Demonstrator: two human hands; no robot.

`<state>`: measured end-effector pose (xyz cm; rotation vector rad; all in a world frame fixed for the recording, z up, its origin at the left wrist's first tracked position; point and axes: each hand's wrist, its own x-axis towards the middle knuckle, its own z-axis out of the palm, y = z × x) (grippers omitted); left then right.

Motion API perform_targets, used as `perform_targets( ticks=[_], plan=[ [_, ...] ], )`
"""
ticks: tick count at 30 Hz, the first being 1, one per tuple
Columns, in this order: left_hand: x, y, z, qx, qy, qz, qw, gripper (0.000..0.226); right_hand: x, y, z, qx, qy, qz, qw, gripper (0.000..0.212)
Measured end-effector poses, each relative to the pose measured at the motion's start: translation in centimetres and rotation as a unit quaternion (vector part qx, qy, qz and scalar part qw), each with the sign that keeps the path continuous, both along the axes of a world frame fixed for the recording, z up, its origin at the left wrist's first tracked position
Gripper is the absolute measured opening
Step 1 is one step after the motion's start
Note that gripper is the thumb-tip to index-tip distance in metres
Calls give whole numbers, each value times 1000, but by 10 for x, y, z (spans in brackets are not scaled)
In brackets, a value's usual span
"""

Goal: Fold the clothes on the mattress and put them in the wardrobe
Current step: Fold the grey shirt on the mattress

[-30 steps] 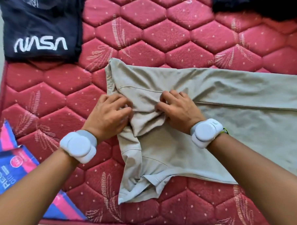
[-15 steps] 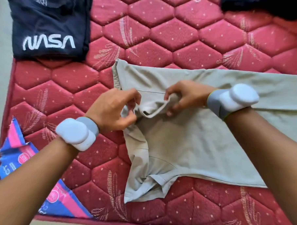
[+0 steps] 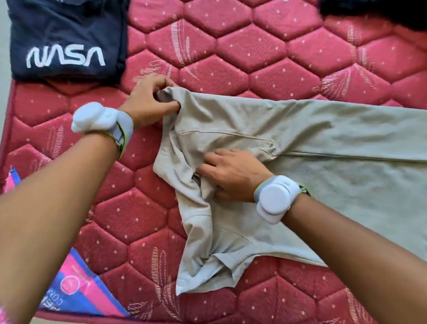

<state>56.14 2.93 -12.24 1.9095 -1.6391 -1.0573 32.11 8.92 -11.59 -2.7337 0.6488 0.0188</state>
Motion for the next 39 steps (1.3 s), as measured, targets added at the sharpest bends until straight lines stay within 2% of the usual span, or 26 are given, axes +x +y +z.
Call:
perform_targets(
  ticks=[2,4,6,9,10,11,12,13,14,15,17,18,20,21,23,24,25,27,28,30,32,33,34,36,37,39],
  plan=[
    [4,0,5,-24,29,32,999,12,-2,7,-1,-13,-129,-71,989,30],
    [10,3,2,-64,61,115,989,26,-4,11,-6,-79,-177,-117,974,27],
    [13,6,-5,-55,92,188,976,30,-5,17,-15,-127,-158,-108,973,31],
    [12,8,-16,-8,96,250,963,12,-12,24,-26,-158,-87,-97,979,40],
    [11,10,-16,-15,62,260,963,17,-14,25,-26,-166,-70,-108,978,45],
    [8,13,-14,-59,-15,245,968,27,-17,26,-24,-171,-57,-125,976,48],
    [4,17,-11,-121,-124,204,964,35,-18,27,-22,-176,-49,-139,973,48],
    [-3,22,-6,-180,-234,143,945,40,-19,28,-20,-178,-45,-146,972,42],
    [-12,29,-1,-225,-287,73,928,42,-21,28,-19,-168,-47,-144,974,34],
    [-20,36,4,-247,-273,-13,930,40,-23,25,-19,-135,-56,-136,980,26],
    [-35,52,11,-209,-134,-140,959,30,-25,10,-14,-15,-87,-112,990,22],
    [-39,59,13,-166,-71,-154,972,27,-22,-4,-9,47,-109,-109,987,23],
    [-41,66,10,-107,-29,-107,988,43,-14,-36,7,121,-165,-163,965,21],
    [-38,68,9,-82,-22,-68,994,60,-9,-50,15,159,-190,-223,943,19],
    [-34,64,6,-30,-5,-2,1000,86,-10,-82,21,264,-221,-349,872,21],
    [-35,62,5,-10,-10,8,1000,85,-16,-93,21,308,-216,-405,833,25],
    [-40,61,7,4,-39,18,999,78,-25,-99,19,323,-195,-448,811,32],
    [-55,57,7,-12,-139,47,989,69,-44,-96,15,297,-155,-495,802,44],
    [-63,54,7,-30,-190,65,979,67,-50,-87,14,271,-137,-500,811,45],
    [-76,49,3,-53,-257,96,960,57,-58,-65,4,195,-80,-487,847,48],
    [-87,45,-4,-91,-261,110,955,52,-53,-49,-7,122,-48,-458,879,49],
    [-92,46,-7,-124,-248,113,954,51,-49,-46,-11,108,-66,-449,885,45],
    [-94,48,-8,-159,-235,116,952,49,-43,-45,-12,108,-124,-442,882,40],
    [-92,55,-8,-208,-248,122,938,39,-34,-49,-9,91,-264,-445,851,31],
    [-88,59,-10,-213,-275,124,929,35,-32,-53,-6,79,-303,-456,833,29],
    [-80,66,-14,-180,-324,119,921,29,-33,-64,-7,93,-296,-477,823,33]
  ],
)
